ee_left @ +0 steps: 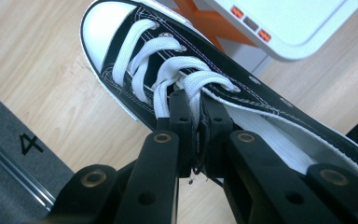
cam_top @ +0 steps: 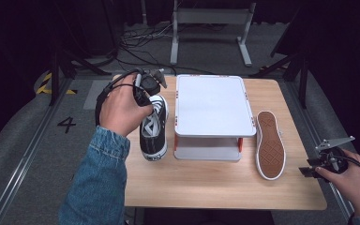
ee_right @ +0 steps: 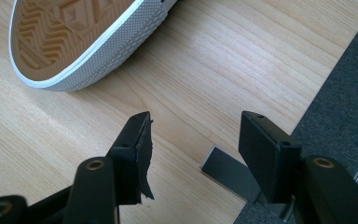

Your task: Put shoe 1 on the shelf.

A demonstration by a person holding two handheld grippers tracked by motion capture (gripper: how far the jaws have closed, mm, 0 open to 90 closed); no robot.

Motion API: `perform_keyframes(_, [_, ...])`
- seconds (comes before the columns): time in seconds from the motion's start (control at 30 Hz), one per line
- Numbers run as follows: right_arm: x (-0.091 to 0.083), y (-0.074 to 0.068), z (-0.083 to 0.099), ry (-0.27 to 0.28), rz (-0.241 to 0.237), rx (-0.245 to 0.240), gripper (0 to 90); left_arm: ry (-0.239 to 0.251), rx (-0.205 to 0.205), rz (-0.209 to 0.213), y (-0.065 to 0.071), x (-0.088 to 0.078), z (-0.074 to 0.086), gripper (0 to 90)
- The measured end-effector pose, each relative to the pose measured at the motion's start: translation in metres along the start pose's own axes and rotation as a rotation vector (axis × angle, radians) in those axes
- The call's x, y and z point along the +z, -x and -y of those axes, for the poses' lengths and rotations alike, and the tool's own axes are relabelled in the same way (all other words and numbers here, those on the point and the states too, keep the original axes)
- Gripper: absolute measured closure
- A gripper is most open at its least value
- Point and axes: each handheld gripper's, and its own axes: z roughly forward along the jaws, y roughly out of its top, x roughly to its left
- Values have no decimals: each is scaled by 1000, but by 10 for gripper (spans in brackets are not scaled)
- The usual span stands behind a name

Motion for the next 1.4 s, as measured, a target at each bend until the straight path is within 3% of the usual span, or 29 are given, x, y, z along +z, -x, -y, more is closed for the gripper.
perform_keyframes(0.33, [-2,2,12,-17,8,20,454,59,2,-7,-6,-20,-13,856])
perform_keyframes(0.53, [-6,1,20,-15,15,33,454,92,23,-14,-5,-25,-32,856])
perform_keyframes(0.77, [-7,2,23,-12,17,44,454,120,40,-5,-1,-20,-54,857])
perform_keyframes(0.87, [-7,2,23,-14,14,41,454,143,48,-22,5,-15,-71,856])
perform_keyframes(1.0, [-8,3,23,-6,13,38,454,159,76,-82,15,-11,-88,857])
perform_keyframes(1.27, [-10,4,24,3,11,44,454,156,136,-94,28,3,-116,856])
perform_keyframes(1.4, [-9,5,26,1,8,46,452,168,133,-97,30,6,-125,856])
